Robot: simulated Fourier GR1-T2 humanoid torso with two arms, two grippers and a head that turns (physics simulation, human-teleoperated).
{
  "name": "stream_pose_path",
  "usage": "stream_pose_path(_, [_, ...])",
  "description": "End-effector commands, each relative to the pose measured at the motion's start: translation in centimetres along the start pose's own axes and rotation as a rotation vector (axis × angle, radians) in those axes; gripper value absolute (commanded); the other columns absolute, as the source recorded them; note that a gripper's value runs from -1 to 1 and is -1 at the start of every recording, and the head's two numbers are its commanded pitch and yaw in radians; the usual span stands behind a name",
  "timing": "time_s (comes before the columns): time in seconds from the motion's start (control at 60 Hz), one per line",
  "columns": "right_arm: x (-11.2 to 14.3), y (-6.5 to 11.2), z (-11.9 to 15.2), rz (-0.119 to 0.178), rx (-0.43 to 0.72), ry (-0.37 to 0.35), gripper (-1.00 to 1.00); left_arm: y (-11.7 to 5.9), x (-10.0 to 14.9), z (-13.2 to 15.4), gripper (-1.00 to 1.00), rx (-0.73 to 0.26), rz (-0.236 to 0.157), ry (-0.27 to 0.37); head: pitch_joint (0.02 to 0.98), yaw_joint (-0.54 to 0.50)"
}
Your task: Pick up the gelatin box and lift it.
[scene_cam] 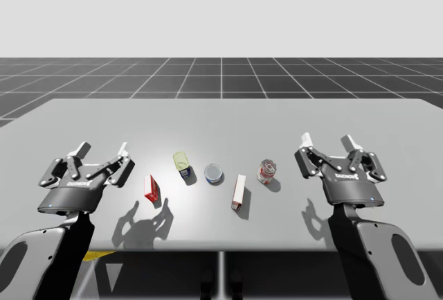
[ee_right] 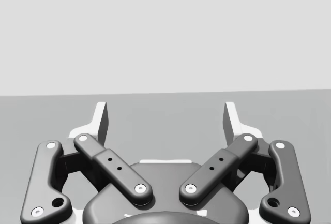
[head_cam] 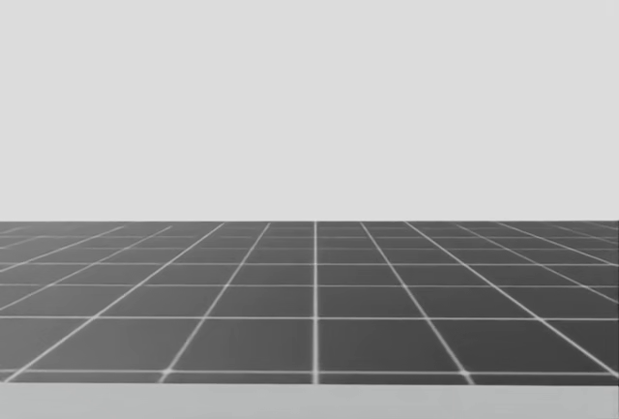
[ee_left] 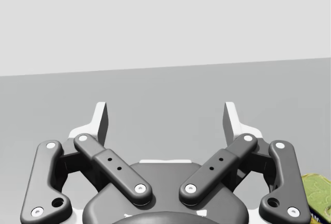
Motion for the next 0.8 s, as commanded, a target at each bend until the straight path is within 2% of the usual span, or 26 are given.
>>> stream_pose_path(0.017, [0.23,-0.17,0.16,-0.039,-0.052,-0.017,-1.00,-0.02,0.00,0.00,-1.00,0.000,-0.001,0.000,0.067,0.01])
stream_pose_path(0.033, [0.48,-0.27,0.22,-0.027,-0.034,-0.029,-1.00,-0.03,0.00,-0.01,-1.00,0.000,-0.001,0.000,0.069,0.01])
stream_pose_path(0.1, [0.87,-0.51,0.17,-0.059,-0.042,-0.032,-1.00,-0.04,0.00,-0.01,-1.00,-0.001,-0.002,0.001,0.076,0.02])
stream_pose_path(0.217, [0.83,-0.75,0.02,-0.074,-0.035,-0.010,-1.00,-0.05,-0.01,-0.02,-1.00,0.000,-0.002,0.002,0.117,0.02])
stream_pose_path(0.35, [0.82,-0.73,0.05,-0.076,-0.041,-0.014,-1.00,-0.06,0.00,0.00,-1.00,-0.001,-0.003,0.003,0.261,0.04])
stream_pose_path(0.533, [0.58,-0.66,-0.01,-0.058,-0.037,-0.011,-1.00,0.03,-0.03,-0.04,-1.00,-0.001,-0.007,0.005,0.467,0.08])
stream_pose_path(0.583, [0.49,-0.73,-0.04,-0.039,-0.037,-0.018,-1.00,0.04,-0.04,-0.05,-1.00,-0.002,-0.009,0.005,0.527,0.09])
stream_pose_path(0.8, [0.42,-0.68,-0.01,-0.027,-0.045,-0.017,-1.00,0.02,-0.10,-0.08,-1.00,-0.005,-0.015,0.007,0.729,0.16])
